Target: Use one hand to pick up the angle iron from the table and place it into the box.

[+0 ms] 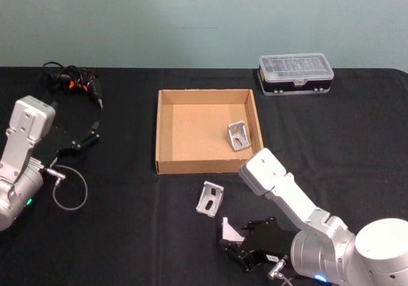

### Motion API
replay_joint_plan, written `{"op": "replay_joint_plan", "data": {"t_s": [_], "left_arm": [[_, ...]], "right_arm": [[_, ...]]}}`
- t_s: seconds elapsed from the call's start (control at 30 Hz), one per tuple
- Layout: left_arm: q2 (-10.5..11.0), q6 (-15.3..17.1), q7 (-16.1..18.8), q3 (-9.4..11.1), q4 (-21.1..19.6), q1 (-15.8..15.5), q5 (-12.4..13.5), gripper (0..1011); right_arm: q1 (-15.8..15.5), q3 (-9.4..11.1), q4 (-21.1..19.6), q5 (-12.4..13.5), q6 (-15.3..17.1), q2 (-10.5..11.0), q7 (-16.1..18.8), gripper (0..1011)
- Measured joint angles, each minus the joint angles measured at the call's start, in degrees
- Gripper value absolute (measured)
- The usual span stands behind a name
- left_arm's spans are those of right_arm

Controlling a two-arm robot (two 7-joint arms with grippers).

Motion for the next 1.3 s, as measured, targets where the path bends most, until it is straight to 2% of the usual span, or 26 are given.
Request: {"op": "replay_joint_plan", "data": {"t_s": [0.1,0.57,0.7,0.8,0.87,1.07,1.2,1.23,1.3], "left_arm": [[0.00,0.00,0.00,0.00,0.00,0.00,0.00,1011],[0.00,0.00,0.00,0.00,0.00,0.00,0.00,1011],[0.00,0.00,0.00,0.00,0.00,0.00,0.00,1011],[0.00,0.00,0.00,0.00,0.00,0.00,0.00,1011],[0.00,0.00,0.00,0.00,0.00,0.00,0.00,1011],[0.00,0.00,0.00,0.00,0.00,0.00,0.00,1011],[0.00,0.00,0.00,0.00,0.00,0.00,0.00,1011],[0.00,0.00,0.00,0.00,0.00,0.00,0.00,1011],[0.00,0.00,0.00,0.00,0.00,0.00,0.00,1011]], "right_arm": [[-0.01,0.00,-0.02,0.01,0.00,0.01,-0.01,305],[-0.06,0.10,-0.07,0.03,-0.04,-0.04,-0.05,305],[-0.60,1.78,-1.43,0.08,-0.39,-0.58,0.02,305],[-0.53,3.96,-3.26,0.98,0.00,-1.45,0.55,305],[-0.08,4.67,-3.74,1.37,0.16,-1.94,0.68,305],[4.35,5.80,-2.35,2.21,0.70,-4.92,0.62,305],[9.70,5.68,2.44,3.09,1.15,-7.91,0.63,305],[9.70,5.68,2.44,3.09,1.15,-7.91,0.63,303],[12.96,5.05,5.93,3.11,0.99,-9.50,0.53,305]]}}
